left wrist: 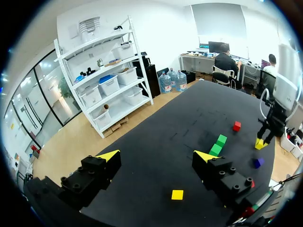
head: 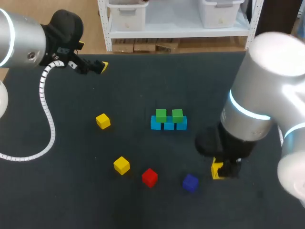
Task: Place the blue cubes, place green cubes on the blue cubes, place the yellow cubes on the green cubes, then place the red cubes on the yellow cubes, and place purple cube on the red cubes.
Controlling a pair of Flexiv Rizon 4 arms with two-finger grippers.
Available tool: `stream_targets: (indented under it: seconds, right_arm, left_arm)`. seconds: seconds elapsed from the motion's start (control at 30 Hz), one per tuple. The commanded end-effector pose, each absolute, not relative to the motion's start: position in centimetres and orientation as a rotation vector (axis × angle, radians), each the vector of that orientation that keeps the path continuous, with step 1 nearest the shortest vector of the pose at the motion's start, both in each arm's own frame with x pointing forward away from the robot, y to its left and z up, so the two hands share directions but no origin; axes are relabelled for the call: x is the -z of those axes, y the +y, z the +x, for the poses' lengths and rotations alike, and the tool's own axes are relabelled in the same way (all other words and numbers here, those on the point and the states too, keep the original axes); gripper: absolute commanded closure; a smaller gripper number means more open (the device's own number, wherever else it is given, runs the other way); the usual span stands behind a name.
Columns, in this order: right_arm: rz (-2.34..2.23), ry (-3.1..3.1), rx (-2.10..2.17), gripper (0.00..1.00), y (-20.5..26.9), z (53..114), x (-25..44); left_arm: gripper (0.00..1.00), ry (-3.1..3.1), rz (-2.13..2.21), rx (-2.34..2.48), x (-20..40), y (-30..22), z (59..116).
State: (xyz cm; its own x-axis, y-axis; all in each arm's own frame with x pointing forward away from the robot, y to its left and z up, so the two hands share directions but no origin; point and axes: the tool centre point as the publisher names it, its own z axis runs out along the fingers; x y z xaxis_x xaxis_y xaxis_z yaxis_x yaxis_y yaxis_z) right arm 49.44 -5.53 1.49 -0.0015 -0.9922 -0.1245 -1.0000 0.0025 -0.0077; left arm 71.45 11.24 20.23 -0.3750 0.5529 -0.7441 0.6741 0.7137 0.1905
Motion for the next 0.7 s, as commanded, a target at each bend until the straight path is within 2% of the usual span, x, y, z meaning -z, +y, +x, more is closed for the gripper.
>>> stream_targets:
  seconds: [0.03, 0.33, 0.7]
  right_arm:
    - [-2.124, 2.217, -0.112, 1.00, -5.6, 52.5, -4.7]
    - [-2.025, 2.231, -0.036, 1.00, -3.0, 57.2, -9.5]
    - [-2.093, 2.164, -0.104, 1.00, 1.0, 59.8, -10.7]
  left_arm:
    - [0.00, 2.069, 0.935, 0.188, -20.2, 11.4, 71.5]
    - [0.00, 2.069, 0.935, 0.188, -20.2, 11.4, 71.5]
    - [0.00, 2.069, 0.935, 0.188, -20.2, 11.4, 71.5]
